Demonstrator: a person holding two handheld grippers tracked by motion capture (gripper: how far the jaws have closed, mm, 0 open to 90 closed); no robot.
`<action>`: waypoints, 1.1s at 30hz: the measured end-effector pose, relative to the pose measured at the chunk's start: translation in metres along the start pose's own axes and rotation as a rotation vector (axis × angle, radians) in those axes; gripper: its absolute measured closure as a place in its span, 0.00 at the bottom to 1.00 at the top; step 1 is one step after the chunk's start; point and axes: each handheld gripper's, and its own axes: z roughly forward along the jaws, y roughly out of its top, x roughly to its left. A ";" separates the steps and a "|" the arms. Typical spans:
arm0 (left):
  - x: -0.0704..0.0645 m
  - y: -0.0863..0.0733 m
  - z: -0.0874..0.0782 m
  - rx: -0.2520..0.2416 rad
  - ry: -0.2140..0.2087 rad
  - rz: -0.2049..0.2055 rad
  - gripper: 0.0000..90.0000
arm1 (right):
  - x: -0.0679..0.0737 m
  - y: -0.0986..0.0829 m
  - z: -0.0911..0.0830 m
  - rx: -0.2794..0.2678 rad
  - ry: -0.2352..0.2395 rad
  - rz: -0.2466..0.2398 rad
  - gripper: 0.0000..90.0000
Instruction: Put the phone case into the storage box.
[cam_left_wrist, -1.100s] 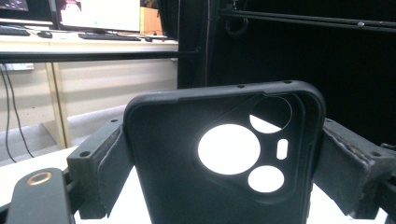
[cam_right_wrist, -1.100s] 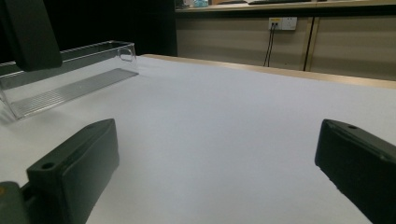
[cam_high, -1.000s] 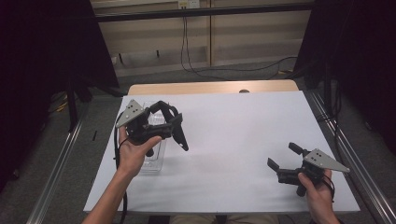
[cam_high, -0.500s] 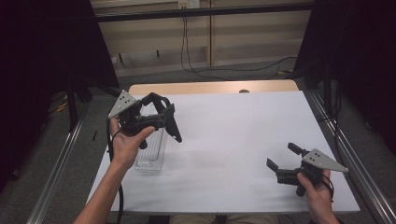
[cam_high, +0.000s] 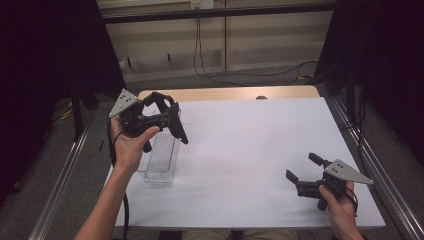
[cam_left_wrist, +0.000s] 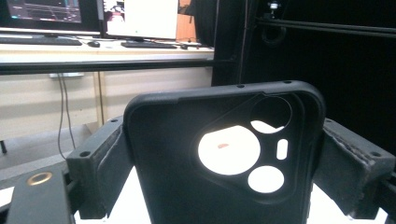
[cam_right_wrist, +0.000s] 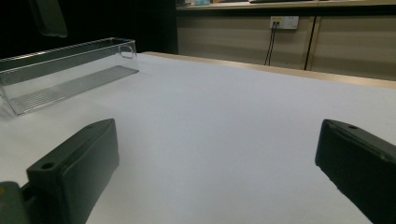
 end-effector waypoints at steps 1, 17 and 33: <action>0.001 0.000 0.000 -0.004 0.006 -0.005 0.15 | 0.000 0.000 0.000 -0.002 -0.004 0.000 0.00; 0.021 0.010 0.004 -0.002 0.099 0.008 0.15 | 0.000 -0.001 0.000 0.003 0.002 0.000 0.00; 0.039 0.012 0.015 0.001 0.167 0.023 0.15 | -0.001 -0.001 0.000 0.000 0.001 0.002 0.00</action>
